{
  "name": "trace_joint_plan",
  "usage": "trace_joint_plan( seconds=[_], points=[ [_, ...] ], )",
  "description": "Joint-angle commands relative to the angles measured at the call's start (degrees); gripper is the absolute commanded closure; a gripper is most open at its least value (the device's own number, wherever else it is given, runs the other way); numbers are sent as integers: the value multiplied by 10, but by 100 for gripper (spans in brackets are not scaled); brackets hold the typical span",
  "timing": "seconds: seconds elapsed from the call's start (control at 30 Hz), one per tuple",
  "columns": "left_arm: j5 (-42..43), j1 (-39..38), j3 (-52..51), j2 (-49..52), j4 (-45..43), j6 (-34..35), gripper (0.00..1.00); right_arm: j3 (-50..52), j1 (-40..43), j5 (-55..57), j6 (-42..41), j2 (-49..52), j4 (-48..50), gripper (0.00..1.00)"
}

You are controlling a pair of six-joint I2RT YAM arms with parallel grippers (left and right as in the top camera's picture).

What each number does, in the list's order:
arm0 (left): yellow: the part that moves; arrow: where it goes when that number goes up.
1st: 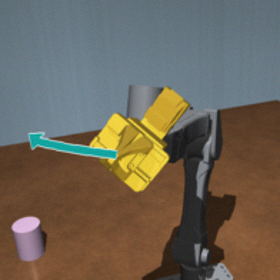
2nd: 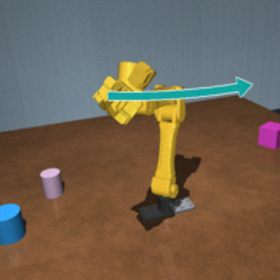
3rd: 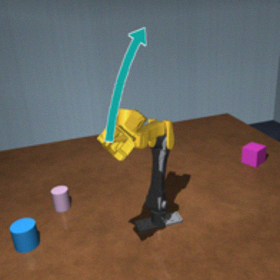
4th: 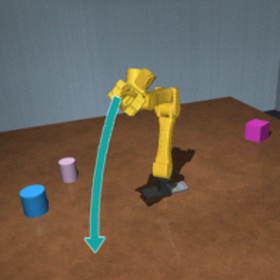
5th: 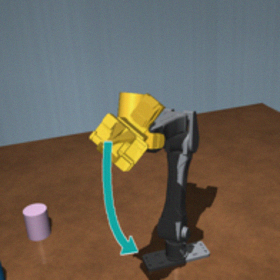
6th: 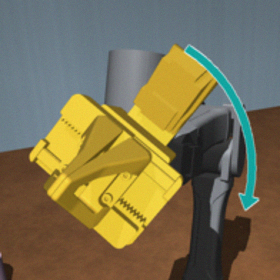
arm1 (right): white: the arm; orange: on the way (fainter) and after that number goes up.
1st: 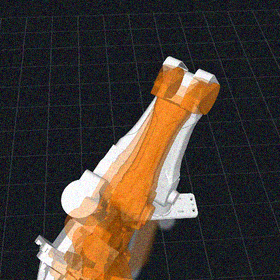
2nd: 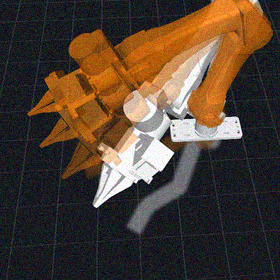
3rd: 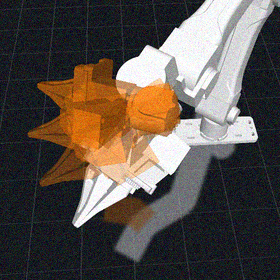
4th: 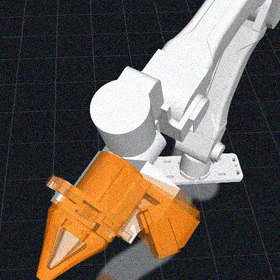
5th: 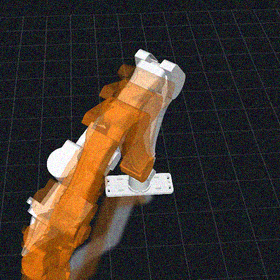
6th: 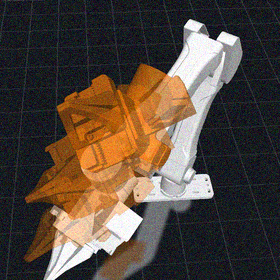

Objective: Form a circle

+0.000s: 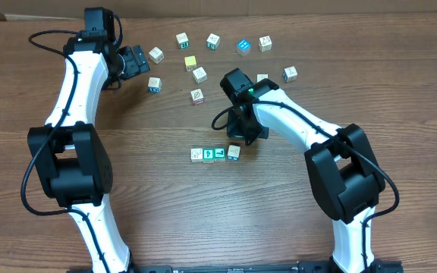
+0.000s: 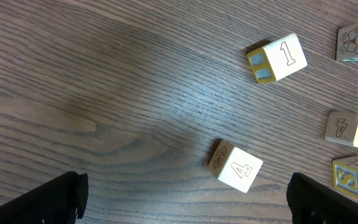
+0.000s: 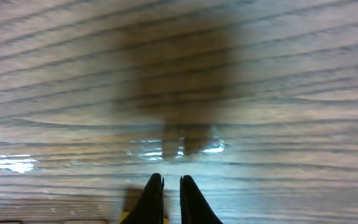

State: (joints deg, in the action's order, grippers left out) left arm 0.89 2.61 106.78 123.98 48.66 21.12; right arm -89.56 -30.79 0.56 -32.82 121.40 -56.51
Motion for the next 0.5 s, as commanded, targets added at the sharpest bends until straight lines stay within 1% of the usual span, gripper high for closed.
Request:
trace_joint_plan(
  seconds=[0.0,0.47],
  points=[
    [2,-4,7,-3,0,12,0,4,3,9,-2,1,-4,92],
    [2,-4,7,-3,0,12,0,4,3,9,-2,1,-33,93]
  ],
)
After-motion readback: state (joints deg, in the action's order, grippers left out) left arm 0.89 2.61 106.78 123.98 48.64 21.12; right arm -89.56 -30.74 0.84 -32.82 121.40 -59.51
